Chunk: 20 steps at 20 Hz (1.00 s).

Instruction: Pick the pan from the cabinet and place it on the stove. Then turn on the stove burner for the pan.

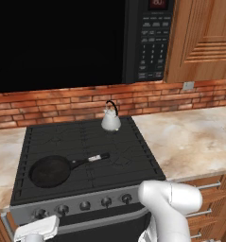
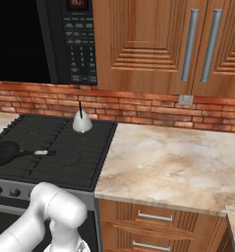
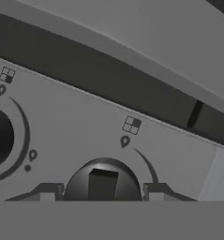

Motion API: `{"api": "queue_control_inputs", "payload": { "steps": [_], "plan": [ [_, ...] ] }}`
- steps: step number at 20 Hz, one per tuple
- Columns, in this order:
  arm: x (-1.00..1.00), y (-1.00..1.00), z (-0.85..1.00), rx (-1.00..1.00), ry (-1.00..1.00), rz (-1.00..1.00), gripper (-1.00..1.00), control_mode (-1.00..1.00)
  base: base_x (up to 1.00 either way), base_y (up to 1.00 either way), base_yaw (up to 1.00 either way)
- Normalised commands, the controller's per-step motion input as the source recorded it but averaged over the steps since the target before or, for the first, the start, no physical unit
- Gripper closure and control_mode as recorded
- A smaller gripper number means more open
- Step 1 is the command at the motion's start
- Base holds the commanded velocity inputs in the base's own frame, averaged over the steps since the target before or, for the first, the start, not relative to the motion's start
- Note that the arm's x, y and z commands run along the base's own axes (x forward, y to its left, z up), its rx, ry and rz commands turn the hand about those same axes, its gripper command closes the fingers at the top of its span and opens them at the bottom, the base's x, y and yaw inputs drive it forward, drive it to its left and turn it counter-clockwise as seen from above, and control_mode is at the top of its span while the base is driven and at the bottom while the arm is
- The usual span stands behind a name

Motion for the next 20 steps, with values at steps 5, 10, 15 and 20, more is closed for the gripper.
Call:
{"api": "queue_control_inputs", "payload": {
  "steps": [5, 10, 15, 20],
  "plan": [
    [0.00, 0.00, 0.22, -0.21, 0.04, -0.01, 1.00, -1.00, 0.00, 0.00, 0.00],
    [0.00, 0.00, 0.21, -0.23, 0.03, -0.04, 1.00, -1.00, 0.00, 0.00, 0.00],
    [0.00, 0.00, 0.20, -0.24, 0.03, -0.05, 1.00, -1.00, 0.00, 0.00, 0.00],
    [-0.01, 0.00, 0.14, -0.26, 0.02, -0.06, 1.00, -1.00, 0.00, 0.00, 0.00]
  ]
}}
